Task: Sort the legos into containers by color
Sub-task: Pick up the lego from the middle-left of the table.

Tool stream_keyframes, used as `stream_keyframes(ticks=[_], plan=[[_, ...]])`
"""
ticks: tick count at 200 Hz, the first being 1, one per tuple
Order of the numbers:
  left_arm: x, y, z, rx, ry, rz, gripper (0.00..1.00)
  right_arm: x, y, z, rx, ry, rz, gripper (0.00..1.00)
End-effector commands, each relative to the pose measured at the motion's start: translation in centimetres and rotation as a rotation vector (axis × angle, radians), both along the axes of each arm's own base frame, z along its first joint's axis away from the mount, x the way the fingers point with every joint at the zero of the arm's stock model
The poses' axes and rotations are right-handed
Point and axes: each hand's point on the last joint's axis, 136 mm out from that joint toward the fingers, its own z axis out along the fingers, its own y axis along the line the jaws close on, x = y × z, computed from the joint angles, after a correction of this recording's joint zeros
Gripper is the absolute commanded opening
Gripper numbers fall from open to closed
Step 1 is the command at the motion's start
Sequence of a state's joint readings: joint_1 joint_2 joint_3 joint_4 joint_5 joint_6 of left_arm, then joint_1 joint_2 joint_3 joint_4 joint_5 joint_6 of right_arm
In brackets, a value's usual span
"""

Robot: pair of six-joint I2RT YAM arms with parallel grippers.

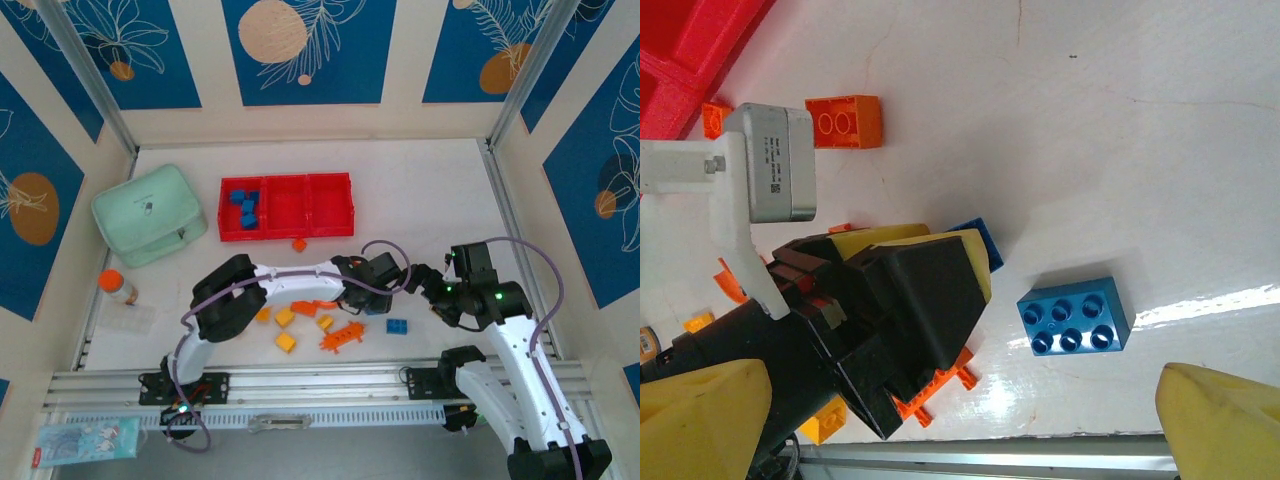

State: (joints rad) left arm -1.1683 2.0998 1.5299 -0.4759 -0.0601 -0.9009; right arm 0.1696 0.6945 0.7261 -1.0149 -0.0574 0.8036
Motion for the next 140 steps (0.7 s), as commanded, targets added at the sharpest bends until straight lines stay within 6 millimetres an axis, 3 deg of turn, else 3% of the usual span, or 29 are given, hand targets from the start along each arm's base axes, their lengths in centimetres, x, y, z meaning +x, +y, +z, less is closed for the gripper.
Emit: stream_keyframes(ticks=[1, 34, 66, 101, 140], plan=[[-0.3, 0.5, 0.9, 0.028, -0.027, -0.009, 0.46, -0.1, 0.7, 0.7, 0.041, -0.023, 0.035, 0.99], [0.7, 0.8, 4.3, -0.010, -0.087, -0.031, 0.46, 0.3, 1.1, 1.8, 0.053, -0.061, 0.061, 0.99], [3.5, 3.6, 8.9, -0.021, -0.192, 0.001, 0.46, 1.3, 2.1, 3.5, 0.090, -0.124, 0.116, 0.99], [7.4, 8.6, 13.2, -0.030, -0.291, 0.072, 0.46, 3.9, 4.6, 6.4, 0.189, -0.224, 0.205, 0.99], [13.3, 16.9, 16.3, 0.047, -0.368, 0.184, 0.47, 7.0, 8.4, 8.3, 0.165, -0.313, 0.372, 0.99]])
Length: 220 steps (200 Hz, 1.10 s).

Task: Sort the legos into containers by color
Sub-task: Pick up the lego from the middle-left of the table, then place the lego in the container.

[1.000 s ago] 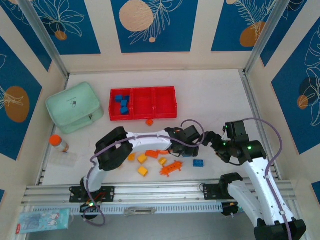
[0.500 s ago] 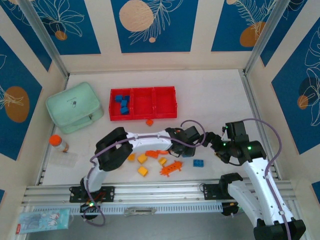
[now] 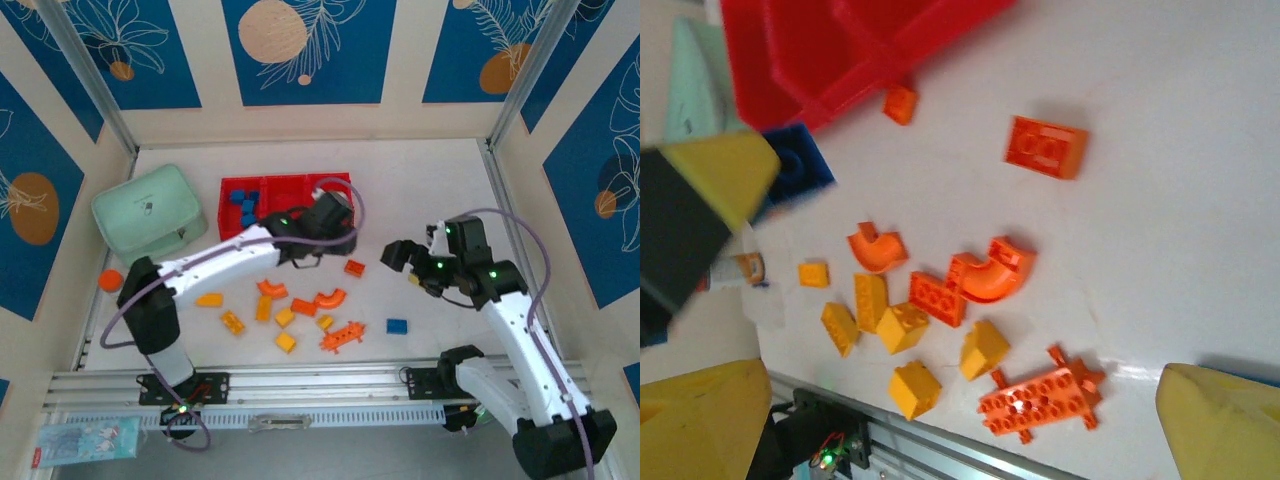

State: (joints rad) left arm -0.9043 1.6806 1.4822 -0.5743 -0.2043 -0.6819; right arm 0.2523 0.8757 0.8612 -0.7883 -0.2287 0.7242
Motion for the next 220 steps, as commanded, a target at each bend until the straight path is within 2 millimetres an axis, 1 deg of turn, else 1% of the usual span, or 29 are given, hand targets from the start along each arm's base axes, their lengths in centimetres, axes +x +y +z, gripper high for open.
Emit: stream_keyframes(ticks=[1, 20, 33, 47, 60, 79, 91, 112, 122, 132, 143, 156, 166, 185, 198, 209, 220], plan=[[2.6, 6.0, -0.2, 0.136, -0.023, 0.054, 0.47, 2.2, 3.0, 2.8, 0.024, -0.136, 0.130, 0.99], [5.9, 10.6, 0.0, 0.183, -0.044, 0.149, 0.47, 3.6, 5.1, 2.9, 0.002, -0.161, 0.192, 0.99], [8.2, 13.6, -0.7, 0.197, -0.032, 0.218, 0.47, 4.7, 6.3, 2.6, 0.000, -0.170, 0.211, 0.99], [10.3, 15.9, -2.0, 0.189, 0.004, 0.270, 0.46, 5.6, 7.4, 2.3, 0.011, -0.168, 0.228, 0.99], [12.2, 17.9, -3.0, 0.203, 0.021, 0.312, 0.46, 6.4, 8.1, 1.9, 0.010, -0.159, 0.239, 0.99], [14.4, 20.7, -4.4, 0.225, 0.043, 0.380, 0.45, 7.2, 8.3, 1.5, -0.007, -0.148, 0.238, 0.99], [15.5, 22.0, -5.3, 0.226, 0.055, 0.408, 0.46, 7.6, 8.4, 1.3, -0.013, -0.147, 0.239, 0.99], [16.9, 22.9, -7.0, 0.240, 0.081, 0.413, 0.46, 7.8, 8.3, 1.1, -0.023, -0.144, 0.244, 0.99], [17.3, 23.2, -8.0, 0.268, 0.097, 0.416, 0.49, 7.9, 8.0, 1.0, -0.030, -0.143, 0.236, 0.99], [17.6, 23.5, -8.4, 0.290, 0.104, 0.417, 0.53, 8.0, 7.8, 0.8, -0.031, -0.141, 0.227, 0.99], [17.9, 23.8, -8.5, 0.301, 0.106, 0.418, 0.56, 8.1, 7.5, 0.9, -0.029, -0.141, 0.221, 0.99], [18.1, 24.3, -7.9, 0.316, 0.089, 0.427, 0.59, 8.1, 7.1, 0.8, -0.034, -0.140, 0.213, 0.99], [18.2, 24.7, -7.0, 0.320, 0.070, 0.437, 0.62, 8.2, 6.7, 0.7, -0.040, -0.139, 0.203, 0.99], [17.6, 24.6, -5.3, 0.298, 0.056, 0.436, 0.64, 8.4, 6.0, 1.0, -0.043, -0.146, 0.186, 0.99], [16.7, 23.7, -4.2, 0.236, 0.055, 0.415, 0.66, 8.6, 5.4, 1.3, -0.054, -0.150, 0.169, 0.99], [15.6, 22.2, -3.4, 0.171, 0.051, 0.374, 0.68, 8.7, 4.7, 1.5, -0.064, -0.152, 0.152, 0.99], [14.1, 20.5, -2.7, 0.120, 0.058, 0.334, 0.71, 8.7, 4.2, 1.6, -0.070, -0.151, 0.138, 0.99]])
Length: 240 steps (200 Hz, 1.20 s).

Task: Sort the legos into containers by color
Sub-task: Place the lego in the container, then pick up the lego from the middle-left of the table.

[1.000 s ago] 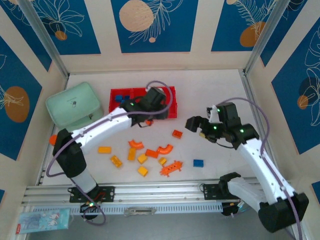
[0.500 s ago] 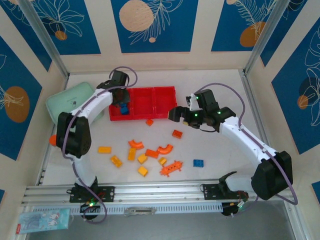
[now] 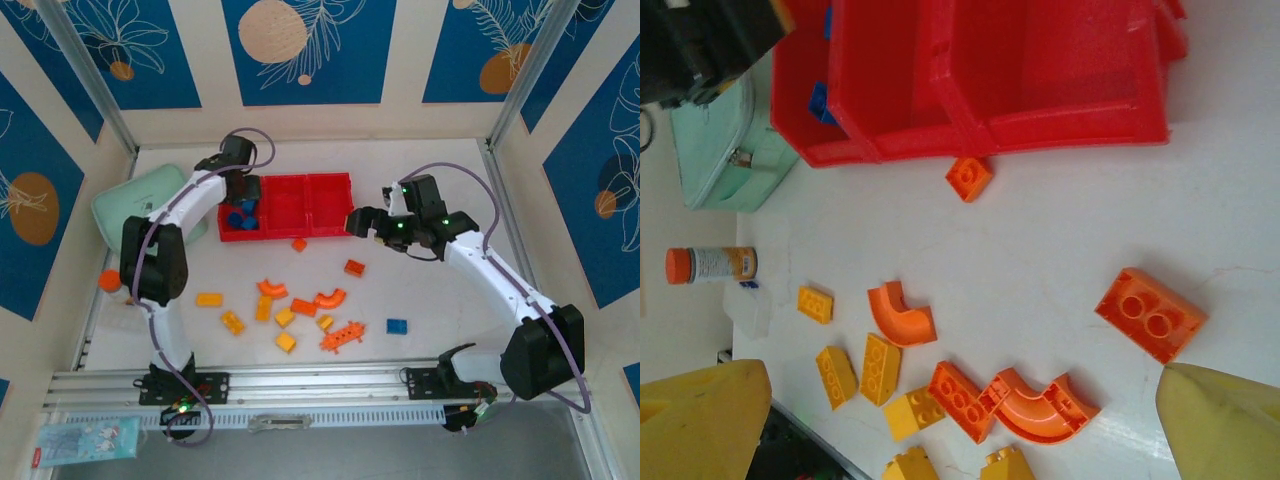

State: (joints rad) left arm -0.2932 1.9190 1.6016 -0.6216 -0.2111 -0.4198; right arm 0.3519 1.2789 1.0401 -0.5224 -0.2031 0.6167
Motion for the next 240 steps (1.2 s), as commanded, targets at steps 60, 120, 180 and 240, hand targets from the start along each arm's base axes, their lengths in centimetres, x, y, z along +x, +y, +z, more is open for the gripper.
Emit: stream_keyframes(ticks=[60, 120, 180, 240], plan=[[-13.5, -14.1, 5.8, -0.285, -0.047, -0.318, 0.76, -0.8, -4.9, 1.2, -0.042, -0.004, -0.124, 0.99], [-22.8, -23.8, 5.3, -0.369, -0.042, -0.570, 0.76, -3.0, -9.8, -1.0, -0.075, 0.131, -0.298, 0.99], [-29.0, -31.5, 2.2, -0.368, 0.019, -0.791, 0.76, -5.0, -14.5, -2.6, -0.072, 0.181, -0.486, 0.99], [-33.0, -36.2, -2.8, -0.260, 0.160, -0.773, 0.76, -4.3, -17.4, -3.0, -0.020, 0.187, -0.593, 0.99]])
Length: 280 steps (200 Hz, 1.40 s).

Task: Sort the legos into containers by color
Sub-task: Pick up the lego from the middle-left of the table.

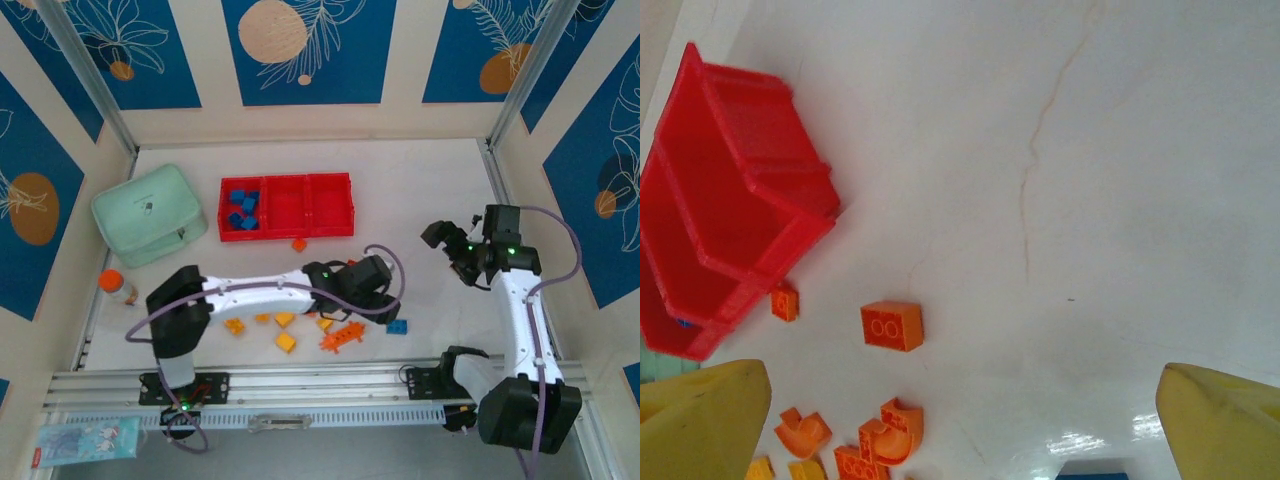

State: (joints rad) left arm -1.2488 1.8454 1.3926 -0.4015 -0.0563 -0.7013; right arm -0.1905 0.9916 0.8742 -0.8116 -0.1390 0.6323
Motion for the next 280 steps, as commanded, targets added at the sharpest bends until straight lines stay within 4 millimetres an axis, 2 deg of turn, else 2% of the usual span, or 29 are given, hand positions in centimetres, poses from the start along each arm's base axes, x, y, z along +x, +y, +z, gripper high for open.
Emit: stream_keyframes(ticks=[1, 31, 65, 87, 105, 205, 248, 280], plan=[[-1.1, -1.7, -0.9, 0.045, 0.028, 0.019, 0.76, 0.0, -0.1, -0.2, 0.039, 0.002, -0.007, 0.99], [-1.5, -3.0, -2.4, 0.149, 0.005, 0.029, 0.76, 0.4, -0.6, -0.3, 0.050, -0.005, -0.023, 0.99], [-1.5, -3.6, -3.9, 0.233, -0.003, 0.073, 0.77, 0.8, -0.8, -0.5, 0.054, -0.009, -0.019, 0.99], [-1.4, -3.2, -5.2, 0.306, 0.008, 0.113, 0.79, 0.9, -1.0, -0.7, 0.061, -0.007, -0.023, 0.99], [-1.6, -3.2, -6.3, 0.315, 0.028, 0.131, 0.79, 1.1, -1.1, -0.8, 0.070, -0.014, -0.024, 0.99], [-3.0, -4.7, -9.3, 0.352, 0.104, 0.103, 0.77, 1.9, -1.4, -1.9, 0.096, -0.014, -0.018, 0.99], [-3.0, -4.7, -9.4, 0.356, 0.105, 0.105, 0.68, 2.0, -1.5, -2.2, 0.090, -0.009, -0.016, 0.99], [-2.7, -4.7, -9.1, 0.352, 0.091, 0.116, 0.56, 2.0, -1.3, -2.2, 0.097, -0.015, -0.007, 0.99]])
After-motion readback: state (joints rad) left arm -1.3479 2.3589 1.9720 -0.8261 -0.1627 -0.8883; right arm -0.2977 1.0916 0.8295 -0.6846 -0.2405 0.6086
